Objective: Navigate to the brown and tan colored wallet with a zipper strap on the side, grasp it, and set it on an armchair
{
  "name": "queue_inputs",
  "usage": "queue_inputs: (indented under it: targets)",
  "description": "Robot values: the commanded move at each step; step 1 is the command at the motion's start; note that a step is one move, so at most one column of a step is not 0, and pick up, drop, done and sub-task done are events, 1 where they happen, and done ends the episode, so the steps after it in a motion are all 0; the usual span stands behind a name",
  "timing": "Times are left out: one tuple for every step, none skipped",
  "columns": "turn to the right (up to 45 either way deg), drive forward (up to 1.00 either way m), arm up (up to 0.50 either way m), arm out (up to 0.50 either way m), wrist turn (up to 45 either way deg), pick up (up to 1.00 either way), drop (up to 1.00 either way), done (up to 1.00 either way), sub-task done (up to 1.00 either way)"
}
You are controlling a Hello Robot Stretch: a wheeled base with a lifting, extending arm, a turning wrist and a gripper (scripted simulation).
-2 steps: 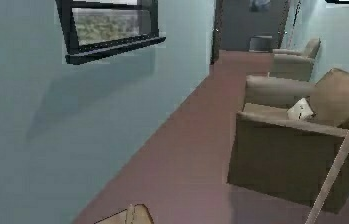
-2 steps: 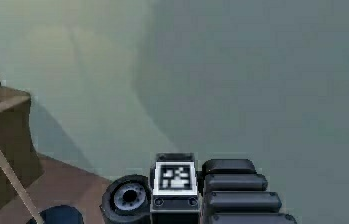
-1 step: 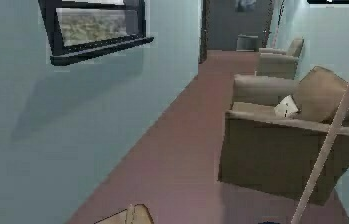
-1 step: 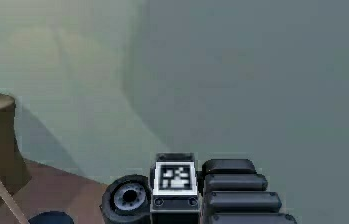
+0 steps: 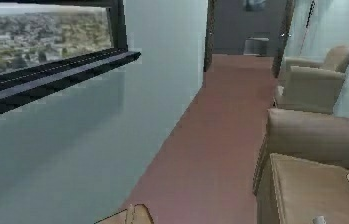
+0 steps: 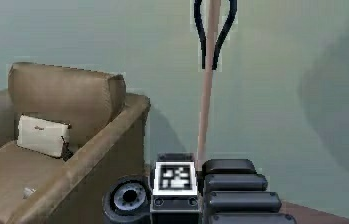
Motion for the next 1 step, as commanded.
queue_inputs:
  targets:
    - [3.0, 0.0, 0.0, 0.0, 0.0, 0.0, 0.0, 0.0, 0.0]
